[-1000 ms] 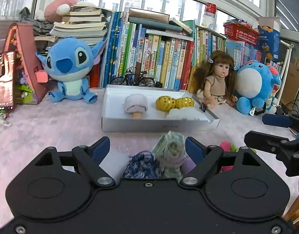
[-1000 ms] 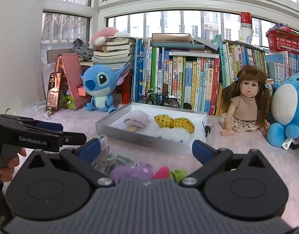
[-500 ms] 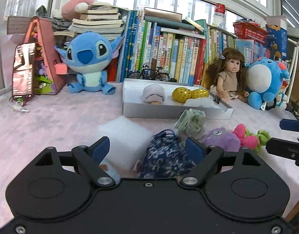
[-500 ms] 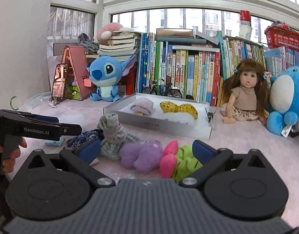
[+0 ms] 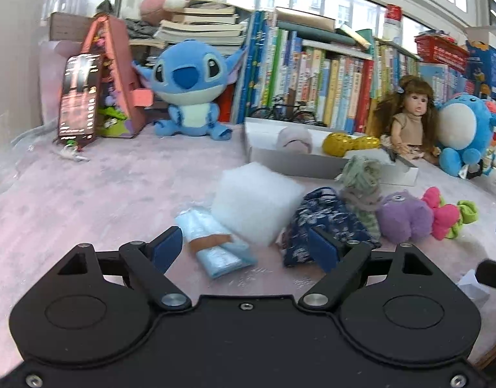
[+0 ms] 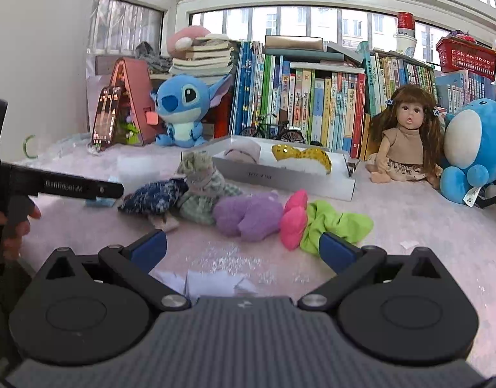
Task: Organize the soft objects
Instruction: 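Move both grippers back toward the blue mask packet and white crumpled paper, then close the left gripper on the blue mask packet while the right gripper grasps the white paper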
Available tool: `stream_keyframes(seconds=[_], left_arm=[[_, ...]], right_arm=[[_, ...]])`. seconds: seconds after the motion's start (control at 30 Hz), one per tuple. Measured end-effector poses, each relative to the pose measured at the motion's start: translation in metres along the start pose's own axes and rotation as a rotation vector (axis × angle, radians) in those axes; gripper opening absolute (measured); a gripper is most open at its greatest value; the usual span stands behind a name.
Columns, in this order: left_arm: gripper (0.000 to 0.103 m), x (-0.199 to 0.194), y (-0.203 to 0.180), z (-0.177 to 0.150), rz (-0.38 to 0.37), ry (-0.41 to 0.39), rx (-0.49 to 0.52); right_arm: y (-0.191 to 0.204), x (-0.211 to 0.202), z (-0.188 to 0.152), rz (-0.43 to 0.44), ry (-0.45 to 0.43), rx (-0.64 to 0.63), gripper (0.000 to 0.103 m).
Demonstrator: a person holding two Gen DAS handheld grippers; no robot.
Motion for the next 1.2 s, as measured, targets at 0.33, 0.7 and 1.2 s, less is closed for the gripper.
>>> stream_keyframes(seconds=[0.33, 0.7, 1.2], left_arm=[[0.079, 0.006, 0.015, -0.004, 0.048, 0.019, -0.044], [0.042, 0.017, 0.013, -0.005, 0.010, 0.070, -0.076], [0.042, -0.024, -0.011, -0.007, -0.039, -0.010, 0.050]], right_arm=[[0.006, 0.004, -0.017, -0.007, 0.042, 0.011, 0.103], [0.012, 0.006, -0.026, 0.012, 0.068, 0.048, 0.095], [0.018, 0.013, -0.025, 0.036, 0.091, 0.048, 0.044]])
Point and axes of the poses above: each gripper's, at about its wrist camera, not at the fingertips, and x roughly the way its jaws point, y to its left, z to its top, the point moved 10 cm from there along x, roughly the way its jaws point, and after that the axes turned 12 degrees about y, right-handed, at the moved point
